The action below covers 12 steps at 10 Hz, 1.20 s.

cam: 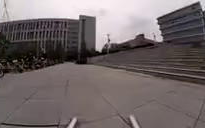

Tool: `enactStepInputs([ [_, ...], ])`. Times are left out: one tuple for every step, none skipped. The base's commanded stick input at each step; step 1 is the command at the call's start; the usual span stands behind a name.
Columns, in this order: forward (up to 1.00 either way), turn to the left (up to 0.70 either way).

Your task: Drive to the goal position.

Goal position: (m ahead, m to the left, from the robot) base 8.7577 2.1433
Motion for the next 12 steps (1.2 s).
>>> enactStepInputs([
  [1.0,0.0],
  [1.0,0.08],
  [1.0,0.34],
  [1.0,0.31],
  [1.0,0.15],
  [1.0,0.0],
  [1.0,0.0],
  [1.0,0.0],
  [1.0,0.0],
  [1.0,0.0],
  [1.0,0.0],
  [1.0,0.0],
])
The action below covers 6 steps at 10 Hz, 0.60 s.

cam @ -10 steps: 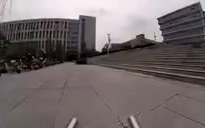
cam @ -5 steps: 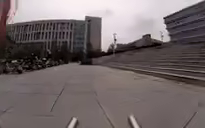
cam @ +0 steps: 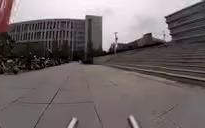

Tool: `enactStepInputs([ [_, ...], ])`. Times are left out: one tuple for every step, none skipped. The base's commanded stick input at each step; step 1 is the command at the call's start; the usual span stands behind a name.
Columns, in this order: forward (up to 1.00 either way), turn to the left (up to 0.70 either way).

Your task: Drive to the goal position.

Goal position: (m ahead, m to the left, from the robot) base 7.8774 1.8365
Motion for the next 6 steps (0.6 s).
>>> enactStepInputs([
  [1.0,0.0],
  [1.0,0.0],
  [1.0,0.0],
  [1.0,0.0],
  [1.0,0.0],
  [1.0,0.0],
])
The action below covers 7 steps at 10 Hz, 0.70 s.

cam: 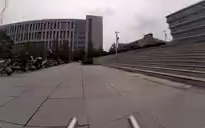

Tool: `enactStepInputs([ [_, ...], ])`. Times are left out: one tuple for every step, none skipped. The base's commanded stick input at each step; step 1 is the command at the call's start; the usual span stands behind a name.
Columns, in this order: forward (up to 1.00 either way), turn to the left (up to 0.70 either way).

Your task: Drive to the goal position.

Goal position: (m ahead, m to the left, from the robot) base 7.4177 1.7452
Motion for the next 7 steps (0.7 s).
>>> enactStepInputs([
  [1.0,0.0],
  [1.0,0.0],
  [1.0,0.0],
  [1.0,0.0],
  [1.0,0.0],
  [1.0,0.0],
  [1.0,0.0],
])
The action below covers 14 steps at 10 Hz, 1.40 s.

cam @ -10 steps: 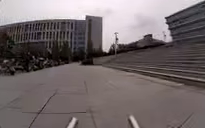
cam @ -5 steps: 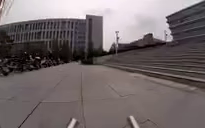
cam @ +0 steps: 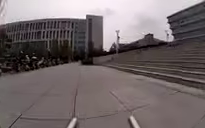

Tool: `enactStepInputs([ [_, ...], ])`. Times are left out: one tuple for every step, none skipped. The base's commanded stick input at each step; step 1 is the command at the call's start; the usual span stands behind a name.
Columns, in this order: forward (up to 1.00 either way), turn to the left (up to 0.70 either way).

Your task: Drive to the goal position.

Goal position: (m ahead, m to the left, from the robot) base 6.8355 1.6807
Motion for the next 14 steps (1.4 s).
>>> enactStepInputs([
  [1.0,0.0],
  [1.0,0.0],
  [1.0,0.0],
  [1.0,0.0],
  [1.0,0.0],
  [1.0,0.0],
  [1.0,0.0],
  [1.0,0.16],
  [1.0,0.4],
  [1.0,0.28],
  [1.0,0.06],
  [1.0,0.0],
  [1.0,0.23],
  [1.0,0.4],
])
